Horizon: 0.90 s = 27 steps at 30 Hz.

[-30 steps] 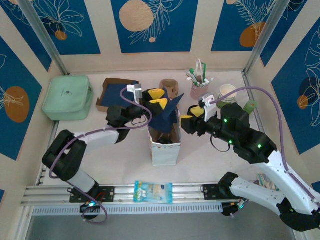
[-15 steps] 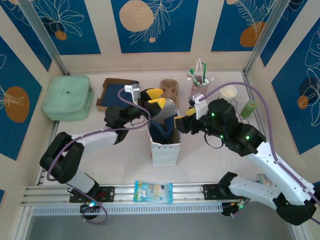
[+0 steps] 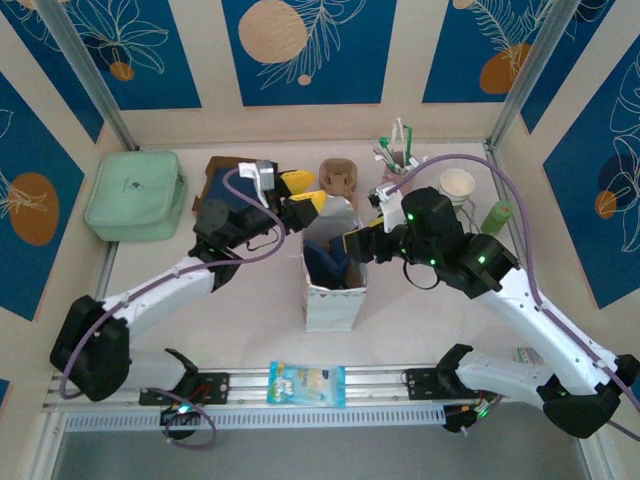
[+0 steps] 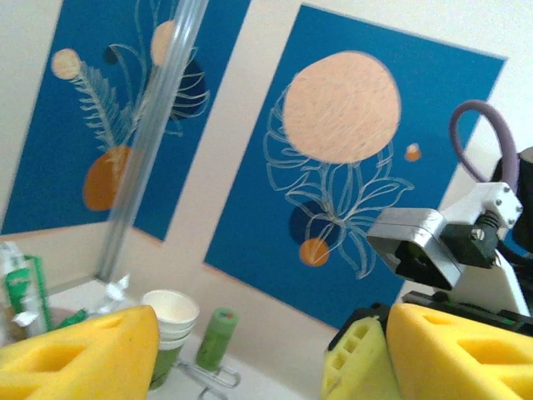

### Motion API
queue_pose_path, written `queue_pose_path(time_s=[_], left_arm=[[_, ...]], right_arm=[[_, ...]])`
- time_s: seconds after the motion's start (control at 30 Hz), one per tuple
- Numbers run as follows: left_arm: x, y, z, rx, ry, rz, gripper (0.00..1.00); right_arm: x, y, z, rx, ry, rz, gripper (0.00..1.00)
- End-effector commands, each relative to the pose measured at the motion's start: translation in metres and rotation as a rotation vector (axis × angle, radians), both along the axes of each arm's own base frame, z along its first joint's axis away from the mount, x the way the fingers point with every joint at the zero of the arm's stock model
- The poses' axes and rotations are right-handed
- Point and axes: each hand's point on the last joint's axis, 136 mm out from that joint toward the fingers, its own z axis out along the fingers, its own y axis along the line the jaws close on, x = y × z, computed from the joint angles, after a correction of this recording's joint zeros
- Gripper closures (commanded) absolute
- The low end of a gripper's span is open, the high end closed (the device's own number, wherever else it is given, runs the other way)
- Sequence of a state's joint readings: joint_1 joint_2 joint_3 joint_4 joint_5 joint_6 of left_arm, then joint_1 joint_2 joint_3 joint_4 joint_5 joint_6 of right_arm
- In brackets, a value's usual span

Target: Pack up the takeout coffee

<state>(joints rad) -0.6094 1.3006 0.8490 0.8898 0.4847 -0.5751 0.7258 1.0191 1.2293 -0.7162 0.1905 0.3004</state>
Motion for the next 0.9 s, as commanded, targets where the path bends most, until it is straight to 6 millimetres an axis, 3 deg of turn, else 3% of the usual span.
queue_pose_path(time_s=[0.0,0.37,0.87], left_arm=[[0.011,0.011,-0.002,0.131,0.041,0.11,0.25],[0.02,0.044,-0.025,0.331,0.134,0.314,0.2],[0.02,0.05,-0.061,0.449,0.299,0.302,0.15]], right_arm=[[0.001,-0.003,0.004,-0.001,0.024,-0.018,0.28],[0.008,-0.003,-0.005,-0.028,0.067,-0.043,0.2],[0.025,-0.011,-0.009,-0.126,0.065,-0.094,0.21]])
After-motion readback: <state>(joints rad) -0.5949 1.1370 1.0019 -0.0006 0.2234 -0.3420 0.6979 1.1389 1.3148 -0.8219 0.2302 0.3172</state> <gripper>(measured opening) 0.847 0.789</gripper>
